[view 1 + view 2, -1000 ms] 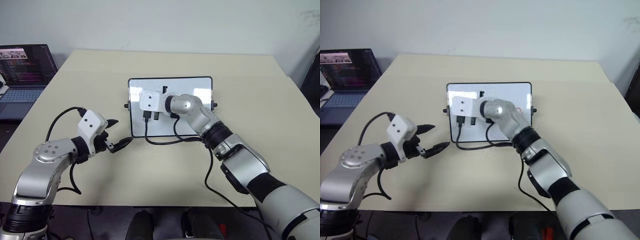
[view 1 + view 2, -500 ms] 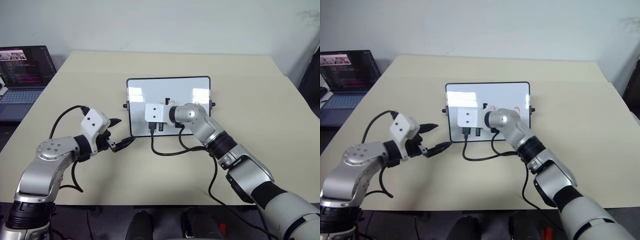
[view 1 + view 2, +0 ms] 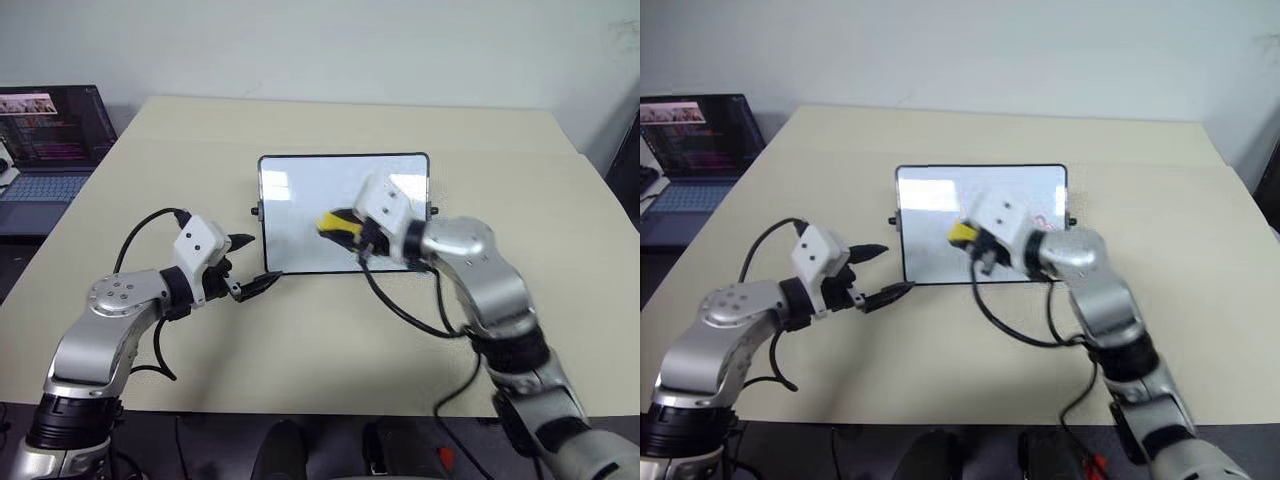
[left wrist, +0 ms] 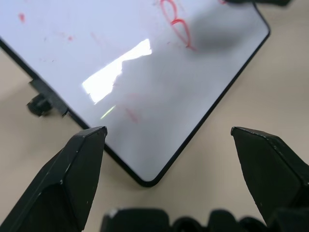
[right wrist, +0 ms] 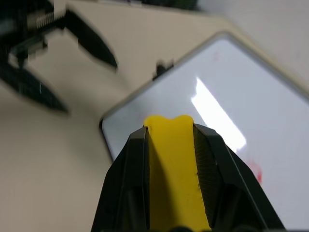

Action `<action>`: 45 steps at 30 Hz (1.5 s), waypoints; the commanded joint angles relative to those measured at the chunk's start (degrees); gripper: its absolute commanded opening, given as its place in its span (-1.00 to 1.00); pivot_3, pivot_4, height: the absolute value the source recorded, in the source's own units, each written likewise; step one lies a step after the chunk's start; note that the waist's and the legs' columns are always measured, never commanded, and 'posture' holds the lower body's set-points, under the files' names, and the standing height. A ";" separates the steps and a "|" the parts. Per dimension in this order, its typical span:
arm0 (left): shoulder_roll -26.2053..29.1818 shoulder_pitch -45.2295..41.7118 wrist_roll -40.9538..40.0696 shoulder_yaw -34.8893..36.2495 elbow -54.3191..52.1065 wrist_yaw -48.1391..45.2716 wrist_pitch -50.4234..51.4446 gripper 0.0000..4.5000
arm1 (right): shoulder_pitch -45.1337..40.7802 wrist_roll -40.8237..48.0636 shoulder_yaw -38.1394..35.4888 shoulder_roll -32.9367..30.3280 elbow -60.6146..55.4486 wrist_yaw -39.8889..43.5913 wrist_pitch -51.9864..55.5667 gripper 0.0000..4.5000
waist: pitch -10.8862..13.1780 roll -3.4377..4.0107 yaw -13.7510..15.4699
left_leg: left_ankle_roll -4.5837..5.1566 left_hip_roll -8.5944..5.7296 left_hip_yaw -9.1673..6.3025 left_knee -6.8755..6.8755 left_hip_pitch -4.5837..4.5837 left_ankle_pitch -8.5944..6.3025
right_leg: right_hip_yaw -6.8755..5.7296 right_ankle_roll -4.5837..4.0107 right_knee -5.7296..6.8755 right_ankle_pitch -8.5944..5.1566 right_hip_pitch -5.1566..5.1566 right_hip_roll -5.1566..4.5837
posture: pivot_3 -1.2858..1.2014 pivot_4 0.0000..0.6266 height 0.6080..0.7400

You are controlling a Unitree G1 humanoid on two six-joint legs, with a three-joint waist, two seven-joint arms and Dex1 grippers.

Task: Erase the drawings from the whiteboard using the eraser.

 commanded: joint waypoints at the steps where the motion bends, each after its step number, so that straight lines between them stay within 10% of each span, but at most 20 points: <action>1: 0.31 -1.40 0.18 -0.32 0.14 -1.38 -1.84 1.00 | 4.15 -0.33 -1.33 -3.83 -8.20 -2.57 3.02 -0.57 | 0.01 0.01 -0.23 | 0.00 -0.01 0.01 0.00 0.01 0.00 | 0.01 0.00 0.03 0.00 0.00 0.01 | 0.03 -0.52 1.00; 12: 1.49 -2.98 0.13 0.71 2.82 -3.70 -2.73 1.00 | 12.58 -1.45 0.25 -6.18 -10.68 -11.00 1.64 -0.57 | 0.01 0.01 -0.47 | -0.01 -0.03 0.11 -0.01 0.13 0.01 | 0.08 0.28 0.12 -0.16 -0.03 0.33 | 0.03 -0.52 1.00; 45: 2.43 -2.92 -0.86 2.37 1.15 -4.35 -1.23 1.00 | -5.56 -5.79 5.74 2.29 13.13 -20.83 -13.38 -0.57 | 0.01 0.00 -0.43 | -0.01 -0.03 0.18 0.03 0.13 0.01 | 0.12 0.01 0.17 -0.01 -0.04 0.30 | 0.03 -0.52 1.00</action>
